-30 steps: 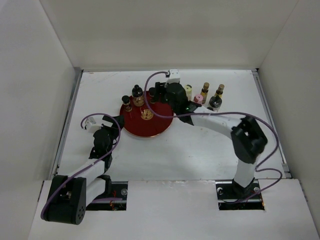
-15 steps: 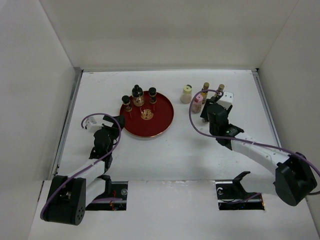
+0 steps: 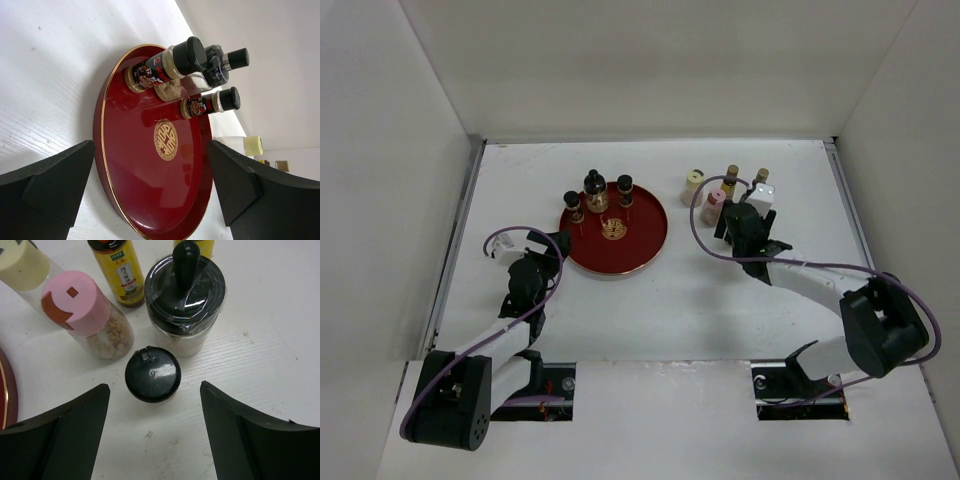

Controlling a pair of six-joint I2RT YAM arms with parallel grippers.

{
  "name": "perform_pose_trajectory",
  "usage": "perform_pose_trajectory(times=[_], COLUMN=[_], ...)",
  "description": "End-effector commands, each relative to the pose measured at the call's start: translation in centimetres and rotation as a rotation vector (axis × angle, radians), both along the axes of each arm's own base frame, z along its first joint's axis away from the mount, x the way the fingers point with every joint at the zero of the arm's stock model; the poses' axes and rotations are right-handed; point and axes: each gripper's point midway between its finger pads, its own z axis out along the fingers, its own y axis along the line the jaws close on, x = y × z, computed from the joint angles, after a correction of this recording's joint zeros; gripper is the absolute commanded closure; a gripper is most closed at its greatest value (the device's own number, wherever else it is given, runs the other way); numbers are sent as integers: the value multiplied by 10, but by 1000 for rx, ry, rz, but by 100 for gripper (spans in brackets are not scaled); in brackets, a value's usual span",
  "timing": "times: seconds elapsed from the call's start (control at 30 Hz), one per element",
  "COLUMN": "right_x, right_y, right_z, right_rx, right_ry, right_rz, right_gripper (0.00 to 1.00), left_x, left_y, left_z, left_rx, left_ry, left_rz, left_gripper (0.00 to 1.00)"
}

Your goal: Organize the condiment bottles

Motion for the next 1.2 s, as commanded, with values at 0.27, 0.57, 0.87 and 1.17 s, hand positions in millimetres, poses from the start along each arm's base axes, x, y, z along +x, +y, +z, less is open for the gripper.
perform_pose_trajectory(times=[0.27,0.57,0.87,1.17], right_x=[35,41,22,9], right_y=[5,1,8,122], right_z=[19,14,52,113], right_rx=[34,5,10,136], right_ry=[-75,-63,-150,-250], right_rz=[-18,-31,-21,271], right_gripper=[28,48,65,66], left_x=[8,7,4,-2], left_y=[-1,2,7,27], left_z=[18,20,27,24], left_rx=[-16,-23,-15,-41], left_ry=[-60,-67,-93,-95], left_rz=[5,10,27,99], left_gripper=[0,0,0,0])
